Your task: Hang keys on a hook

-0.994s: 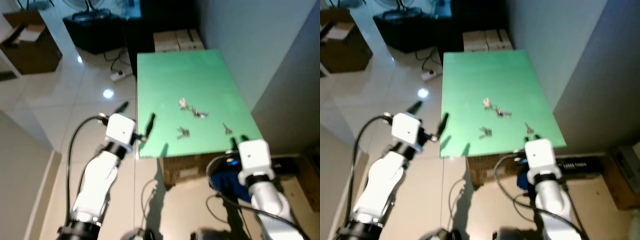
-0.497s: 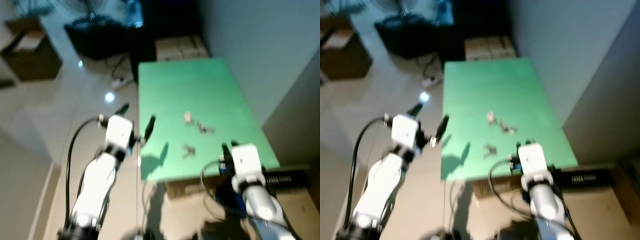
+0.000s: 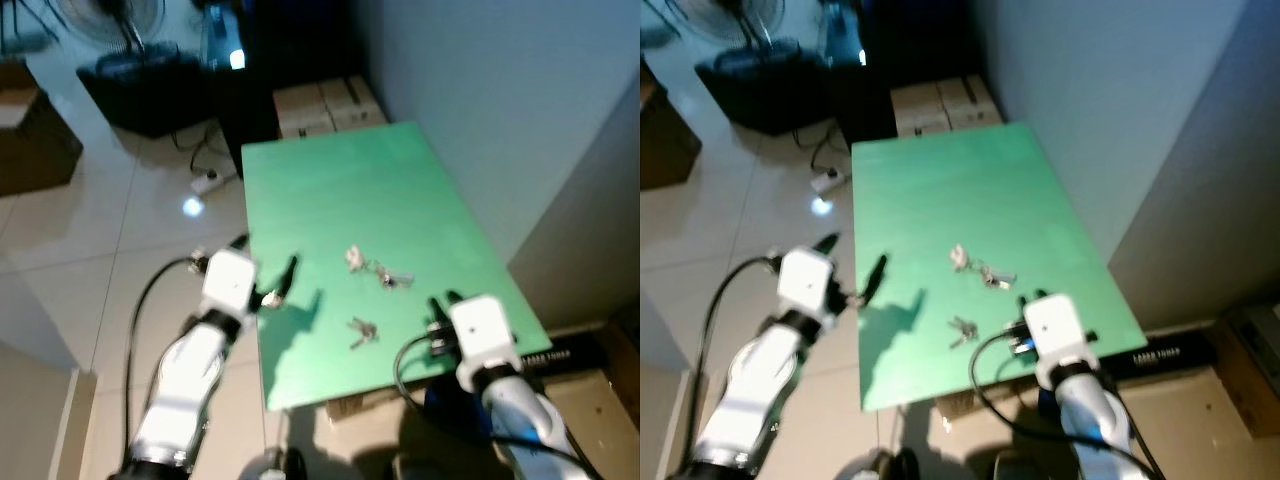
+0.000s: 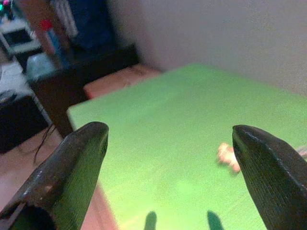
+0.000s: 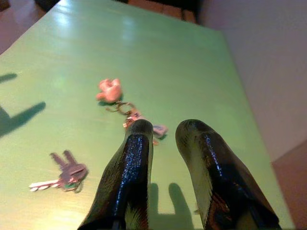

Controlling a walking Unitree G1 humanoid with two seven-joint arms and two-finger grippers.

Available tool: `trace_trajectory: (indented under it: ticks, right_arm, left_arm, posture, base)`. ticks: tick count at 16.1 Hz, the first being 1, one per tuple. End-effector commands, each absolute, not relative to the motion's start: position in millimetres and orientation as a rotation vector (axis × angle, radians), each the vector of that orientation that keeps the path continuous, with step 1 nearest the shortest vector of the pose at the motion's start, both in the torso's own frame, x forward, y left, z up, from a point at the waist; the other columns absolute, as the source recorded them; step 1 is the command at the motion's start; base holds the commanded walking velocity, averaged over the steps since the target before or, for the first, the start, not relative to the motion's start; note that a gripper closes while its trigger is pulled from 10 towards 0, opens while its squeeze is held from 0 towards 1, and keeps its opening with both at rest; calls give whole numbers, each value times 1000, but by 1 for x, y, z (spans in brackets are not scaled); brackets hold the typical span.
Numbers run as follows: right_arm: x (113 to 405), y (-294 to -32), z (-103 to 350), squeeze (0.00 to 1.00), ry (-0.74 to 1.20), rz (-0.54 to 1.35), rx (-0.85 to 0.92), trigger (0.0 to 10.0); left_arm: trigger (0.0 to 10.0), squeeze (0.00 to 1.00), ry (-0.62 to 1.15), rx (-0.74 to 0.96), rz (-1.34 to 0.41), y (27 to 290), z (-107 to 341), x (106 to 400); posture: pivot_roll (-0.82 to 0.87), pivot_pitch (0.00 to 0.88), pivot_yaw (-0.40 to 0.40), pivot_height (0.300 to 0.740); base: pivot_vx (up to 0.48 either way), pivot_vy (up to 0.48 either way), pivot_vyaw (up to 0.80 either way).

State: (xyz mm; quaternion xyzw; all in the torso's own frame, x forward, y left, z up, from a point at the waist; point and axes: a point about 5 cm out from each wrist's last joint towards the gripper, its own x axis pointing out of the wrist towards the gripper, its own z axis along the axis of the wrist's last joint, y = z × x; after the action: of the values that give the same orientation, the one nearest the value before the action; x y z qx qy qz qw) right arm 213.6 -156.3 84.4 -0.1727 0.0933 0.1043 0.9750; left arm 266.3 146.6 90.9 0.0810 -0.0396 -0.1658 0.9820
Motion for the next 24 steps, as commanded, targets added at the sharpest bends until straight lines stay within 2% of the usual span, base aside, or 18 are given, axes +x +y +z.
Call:
trace_trajectory:
  ticks: [1,4,6,10,16,17,24]
  right_arm:
    - [213,-156,77,0,211,230,-336,10000]
    - [223,-147,67,0,211,271,-352,10000]
    - [226,-143,66,0,195,286,-356,10000]
    - [237,-135,67,0,128,320,-340,10000]
    - [233,-148,68,0,104,212,-322,10000]
    - [227,-154,64,0,125,170,-332,10000]
    - [210,-174,64,0,164,50,-352,10000]
  left_arm:
    - [10000,0,-44,173,-315,152,83,261]
    - [10000,0,52,195,-239,165,57,240]
    - [10000,0,59,188,-208,169,56,232]
    - [10000,0,-47,212,-178,170,80,223]
    - [10000,0,-82,228,-287,152,89,241]
    - [10000,0,-84,218,-314,148,89,246]
    - [10000,0,-87,177,-409,127,90,269]
  posture:
    - [-184,123,69,740]
    - [-142,123,25,740]
    - [-107,123,-15,740]
    - [-36,120,-56,740]
    - [-120,129,46,740]
    - [-150,137,79,740]
    - [-232,165,159,740]
  base:
    - [0,0,0]
    - [0,0,0]
    - [0,0,0]
    - [0,0,0]
    - [0,-341,611]
    - [0,-480,0]
    - [0,-480,0]
